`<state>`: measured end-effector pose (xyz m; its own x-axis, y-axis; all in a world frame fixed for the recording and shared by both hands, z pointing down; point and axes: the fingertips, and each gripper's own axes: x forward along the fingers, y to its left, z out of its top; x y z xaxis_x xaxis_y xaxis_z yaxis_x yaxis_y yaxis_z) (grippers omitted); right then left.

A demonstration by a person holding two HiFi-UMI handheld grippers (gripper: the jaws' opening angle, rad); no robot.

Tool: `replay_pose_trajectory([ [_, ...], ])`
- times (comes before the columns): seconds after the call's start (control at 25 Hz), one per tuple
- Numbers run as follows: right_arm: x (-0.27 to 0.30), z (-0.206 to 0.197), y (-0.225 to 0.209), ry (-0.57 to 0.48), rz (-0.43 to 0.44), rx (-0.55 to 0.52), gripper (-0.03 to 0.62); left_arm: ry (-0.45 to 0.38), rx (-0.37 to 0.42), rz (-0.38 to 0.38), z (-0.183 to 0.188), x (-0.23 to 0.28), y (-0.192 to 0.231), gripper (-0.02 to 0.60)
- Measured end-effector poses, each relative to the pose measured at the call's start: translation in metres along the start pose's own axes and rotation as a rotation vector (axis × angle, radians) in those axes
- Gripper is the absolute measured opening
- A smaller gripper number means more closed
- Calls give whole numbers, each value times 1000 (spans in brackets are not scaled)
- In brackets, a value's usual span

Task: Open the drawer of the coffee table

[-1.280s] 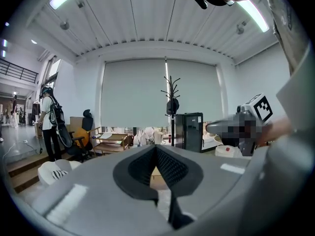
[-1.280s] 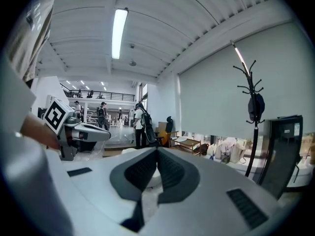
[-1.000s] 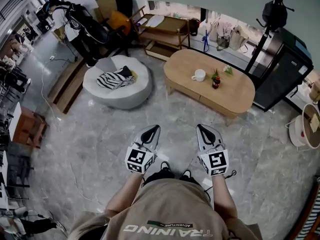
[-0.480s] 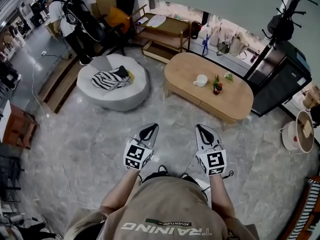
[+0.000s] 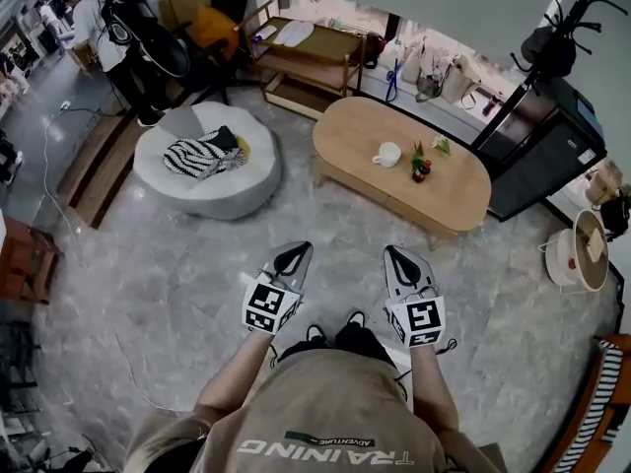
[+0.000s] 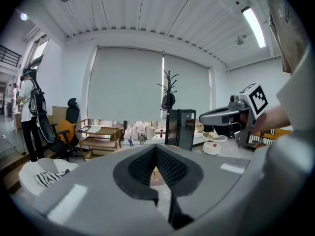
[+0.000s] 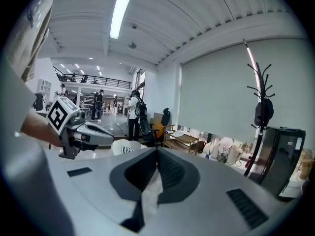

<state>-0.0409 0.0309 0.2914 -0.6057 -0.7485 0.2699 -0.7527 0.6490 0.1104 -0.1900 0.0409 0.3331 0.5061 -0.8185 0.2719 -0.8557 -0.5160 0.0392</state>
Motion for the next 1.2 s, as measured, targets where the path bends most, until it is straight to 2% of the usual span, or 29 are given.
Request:
replay_pose_trajectory([
  [0.24,16,-10,-18,2,31,10,5,28,-9,25,-5,21,5,6],
  [0.44,28,-9,-51,-19,61,-5,5,24,-30,72,10,45,10,6],
  [0.76,38,-14,-110,-49,63,-2,5,43,-18,109,25,93,15,6],
  [0.88,40,-23,-127,-49,55,-3,5,52,-44,126,20,108,19,6],
  [1.2,43,-41,-147,-18,58,30,5,88,-50,113,12,138,14,6],
])
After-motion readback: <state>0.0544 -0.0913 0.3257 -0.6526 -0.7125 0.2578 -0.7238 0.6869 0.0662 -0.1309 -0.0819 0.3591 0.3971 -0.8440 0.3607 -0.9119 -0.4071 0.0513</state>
